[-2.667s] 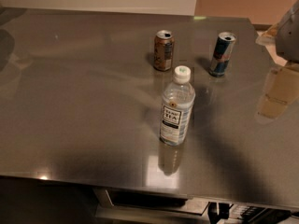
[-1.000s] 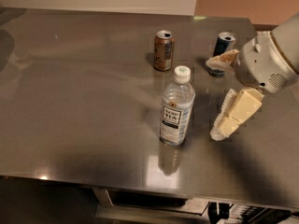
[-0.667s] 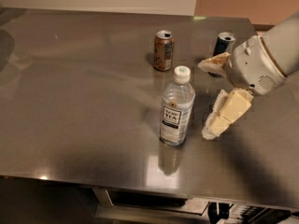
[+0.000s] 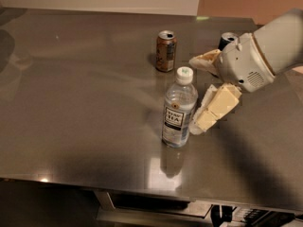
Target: Move blue plastic bottle near redbull can
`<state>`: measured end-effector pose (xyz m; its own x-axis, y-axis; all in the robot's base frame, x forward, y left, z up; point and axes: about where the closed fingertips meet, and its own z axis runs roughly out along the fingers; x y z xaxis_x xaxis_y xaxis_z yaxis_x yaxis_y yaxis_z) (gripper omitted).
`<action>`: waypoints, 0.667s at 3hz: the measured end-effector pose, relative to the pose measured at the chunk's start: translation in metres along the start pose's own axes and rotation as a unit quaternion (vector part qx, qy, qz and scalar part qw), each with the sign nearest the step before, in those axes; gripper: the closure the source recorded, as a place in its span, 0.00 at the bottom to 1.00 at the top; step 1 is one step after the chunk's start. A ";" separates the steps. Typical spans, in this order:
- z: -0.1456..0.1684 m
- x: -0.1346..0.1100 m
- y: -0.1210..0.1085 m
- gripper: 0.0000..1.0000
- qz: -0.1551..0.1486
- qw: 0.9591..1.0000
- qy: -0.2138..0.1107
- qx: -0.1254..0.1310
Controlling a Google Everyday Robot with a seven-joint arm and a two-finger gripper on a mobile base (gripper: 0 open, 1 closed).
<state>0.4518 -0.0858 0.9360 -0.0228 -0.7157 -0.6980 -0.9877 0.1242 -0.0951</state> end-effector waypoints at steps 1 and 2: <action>0.006 -0.008 0.006 0.18 -0.003 1.000 -0.010 -0.012; 0.007 -0.014 0.011 0.42 -0.005 1.000 -0.016 -0.023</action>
Offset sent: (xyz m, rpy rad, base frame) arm -0.0142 0.0186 0.0060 0.0474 0.0376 0.0574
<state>0.4421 -0.0690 0.9397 -0.0088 -0.6944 -0.7195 -0.9938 0.0856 -0.0705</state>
